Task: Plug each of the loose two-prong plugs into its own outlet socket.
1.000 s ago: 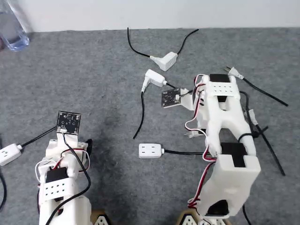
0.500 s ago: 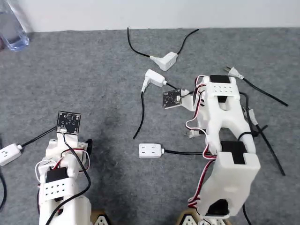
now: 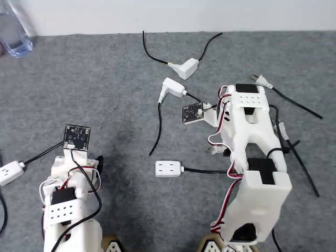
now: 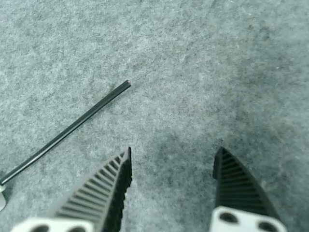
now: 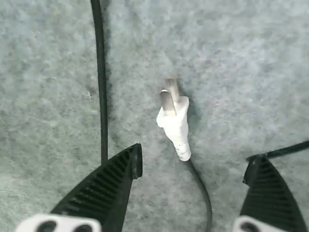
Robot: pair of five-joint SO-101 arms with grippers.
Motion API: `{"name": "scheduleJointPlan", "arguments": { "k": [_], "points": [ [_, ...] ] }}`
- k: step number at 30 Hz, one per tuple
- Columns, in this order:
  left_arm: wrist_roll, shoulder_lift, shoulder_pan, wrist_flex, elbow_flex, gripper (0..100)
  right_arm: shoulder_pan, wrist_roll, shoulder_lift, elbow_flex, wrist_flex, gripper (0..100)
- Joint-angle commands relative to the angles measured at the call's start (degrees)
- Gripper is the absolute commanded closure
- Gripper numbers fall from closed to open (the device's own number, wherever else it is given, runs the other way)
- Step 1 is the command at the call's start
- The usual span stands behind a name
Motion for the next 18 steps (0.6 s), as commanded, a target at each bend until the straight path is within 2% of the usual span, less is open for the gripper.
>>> {"name": "scheduleJointPlan", "arguments": {
  "k": [1, 8, 13, 18],
  "points": [
    [-0.7, -0.8, 0.2, -1.5, -0.2, 74, -1.5, 0.4, -1.5, -1.1, 0.8, 66.7],
    [-0.7, -0.8, 0.2, -1.5, -0.2, 74, -6.5, 0.3, -2.1, 8.0, -9.5, 66.7],
    [-0.7, -0.8, 0.2, -1.5, -0.2, 74, -6.5, 0.4, -2.2, 7.9, -13.8, 66.7],
    [-0.7, -0.8, 0.2, -1.5, -0.2, 74, -5.0, 0.6, -2.1, 4.3, -13.7, 66.7]
  ]
}}
